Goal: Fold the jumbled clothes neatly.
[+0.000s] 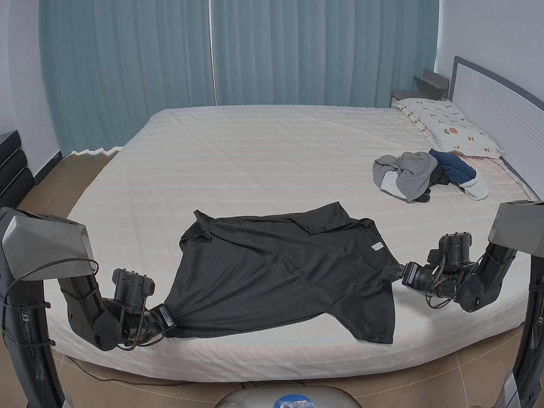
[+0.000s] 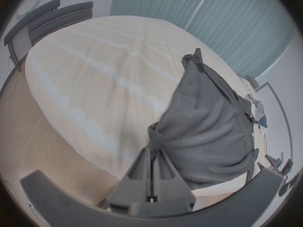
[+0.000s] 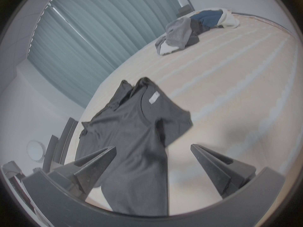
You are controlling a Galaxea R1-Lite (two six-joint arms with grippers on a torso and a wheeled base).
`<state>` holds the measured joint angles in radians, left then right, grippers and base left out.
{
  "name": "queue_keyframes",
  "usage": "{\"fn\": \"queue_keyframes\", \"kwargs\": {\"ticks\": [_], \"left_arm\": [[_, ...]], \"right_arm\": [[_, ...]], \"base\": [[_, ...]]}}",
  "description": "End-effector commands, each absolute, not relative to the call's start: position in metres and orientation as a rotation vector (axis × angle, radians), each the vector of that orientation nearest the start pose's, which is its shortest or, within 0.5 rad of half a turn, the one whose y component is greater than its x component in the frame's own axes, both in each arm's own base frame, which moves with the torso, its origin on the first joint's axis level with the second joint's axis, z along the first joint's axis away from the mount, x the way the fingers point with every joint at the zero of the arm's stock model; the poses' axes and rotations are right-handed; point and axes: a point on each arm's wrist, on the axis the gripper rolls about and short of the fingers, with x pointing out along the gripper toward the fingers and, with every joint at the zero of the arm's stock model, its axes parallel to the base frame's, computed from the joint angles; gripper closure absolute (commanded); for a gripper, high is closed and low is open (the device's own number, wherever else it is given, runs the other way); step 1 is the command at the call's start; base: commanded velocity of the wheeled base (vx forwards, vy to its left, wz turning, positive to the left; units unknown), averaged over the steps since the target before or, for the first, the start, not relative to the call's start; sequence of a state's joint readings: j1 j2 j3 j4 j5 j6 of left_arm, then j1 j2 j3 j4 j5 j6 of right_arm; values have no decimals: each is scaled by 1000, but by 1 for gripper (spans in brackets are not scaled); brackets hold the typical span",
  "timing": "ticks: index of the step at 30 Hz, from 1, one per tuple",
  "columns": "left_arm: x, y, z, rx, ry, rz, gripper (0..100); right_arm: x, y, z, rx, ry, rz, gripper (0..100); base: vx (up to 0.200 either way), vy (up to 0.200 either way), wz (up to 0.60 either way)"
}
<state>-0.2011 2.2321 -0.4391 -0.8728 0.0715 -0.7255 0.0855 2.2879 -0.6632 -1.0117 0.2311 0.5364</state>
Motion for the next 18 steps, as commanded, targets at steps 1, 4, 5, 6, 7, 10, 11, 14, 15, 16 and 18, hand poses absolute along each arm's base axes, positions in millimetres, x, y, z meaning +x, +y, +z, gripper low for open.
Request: {"fn": "queue_keyframes", "kwargs": {"ticks": [1,4,5,6,7,10,11,14,15,16,18], "left_arm": [[275,-54,-34,-546,916,218,100],[275,-54,-34,-548,918,214,100],[275,-55,-34,-551,920,211,100],[275,-55,-34,-553,923,208,100],[275,-55,-34,-554,923,205,100],[275,-55,-34,-553,924,204,100],[275,-55,-34,-554,924,205,100],[275,-55,-34,-554,923,205,100],[275,-55,-34,-554,923,205,100],[275,-55,-34,-554,923,205,100],[275,-55,-34,-555,923,203,100]], "right_arm": [[316,37,-11,534,756,182,0],[310,45,-20,515,803,220,0],[310,47,-22,514,811,224,0],[309,49,-24,513,819,229,0],[309,52,-24,508,823,238,0],[310,62,-29,499,842,259,0],[310,63,-30,497,844,261,0],[309,67,-35,485,858,265,0],[308,67,-36,484,863,263,0],[308,67,-37,484,867,262,0],[308,68,-38,483,868,263,100]], "base": [[0,0,0],[0,0,0],[0,0,0],[0,0,0],[0,0,0],[0,0,0],[0,0,0],[0,0,0],[0,0,0],[0,0,0],[0,0,0]]}}
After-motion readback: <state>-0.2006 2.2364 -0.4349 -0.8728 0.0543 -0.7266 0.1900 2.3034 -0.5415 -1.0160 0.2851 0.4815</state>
